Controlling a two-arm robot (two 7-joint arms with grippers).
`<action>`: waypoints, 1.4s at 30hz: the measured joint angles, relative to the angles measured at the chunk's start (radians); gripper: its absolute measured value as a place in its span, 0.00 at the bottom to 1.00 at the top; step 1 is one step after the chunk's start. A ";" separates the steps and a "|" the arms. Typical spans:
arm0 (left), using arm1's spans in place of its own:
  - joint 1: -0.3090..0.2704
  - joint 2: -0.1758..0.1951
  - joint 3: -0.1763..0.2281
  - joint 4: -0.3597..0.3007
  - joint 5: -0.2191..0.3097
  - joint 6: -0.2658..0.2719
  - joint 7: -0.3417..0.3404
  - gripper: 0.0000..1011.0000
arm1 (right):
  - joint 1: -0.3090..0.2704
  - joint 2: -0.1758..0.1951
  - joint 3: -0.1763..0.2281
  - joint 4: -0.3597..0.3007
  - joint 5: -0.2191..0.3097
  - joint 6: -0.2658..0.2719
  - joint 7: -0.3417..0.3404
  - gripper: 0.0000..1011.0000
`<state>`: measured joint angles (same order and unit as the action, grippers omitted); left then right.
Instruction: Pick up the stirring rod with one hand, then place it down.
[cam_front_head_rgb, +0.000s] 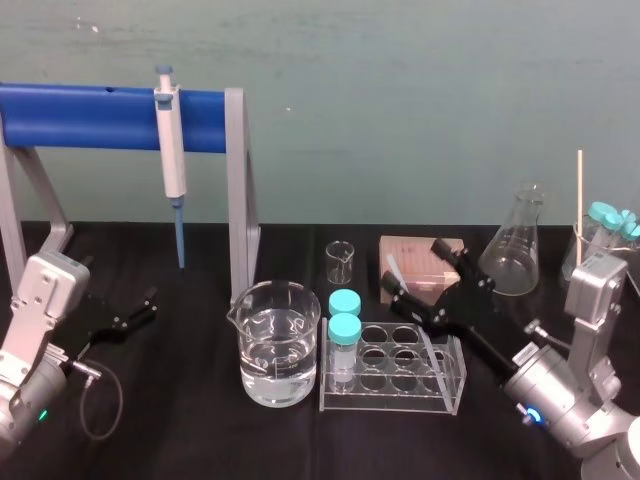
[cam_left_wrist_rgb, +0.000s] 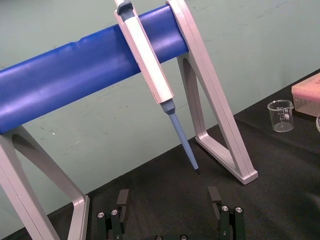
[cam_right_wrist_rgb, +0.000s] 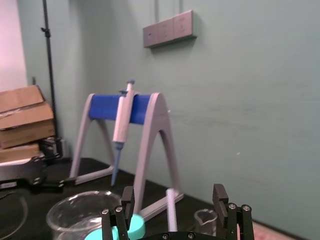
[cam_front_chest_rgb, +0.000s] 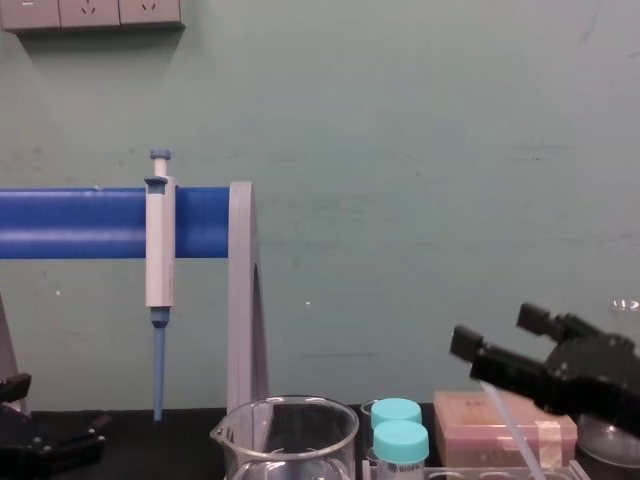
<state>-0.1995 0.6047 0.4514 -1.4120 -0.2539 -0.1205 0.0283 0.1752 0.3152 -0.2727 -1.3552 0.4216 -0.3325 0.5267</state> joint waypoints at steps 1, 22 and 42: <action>0.000 0.000 0.000 0.000 0.000 0.000 0.000 0.99 | -0.001 0.000 0.002 -0.005 -0.004 -0.001 -0.006 0.99; 0.000 0.000 0.000 0.000 0.000 0.000 0.000 0.99 | -0.171 -0.028 0.169 -0.204 -0.092 0.162 -0.277 0.99; 0.000 0.000 0.000 0.000 0.000 0.000 0.000 0.99 | -0.198 -0.044 0.200 -0.198 -0.066 0.273 -0.299 0.99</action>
<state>-0.1995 0.6047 0.4514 -1.4120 -0.2539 -0.1205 0.0283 -0.0229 0.2717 -0.0724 -1.5535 0.3555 -0.0590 0.2279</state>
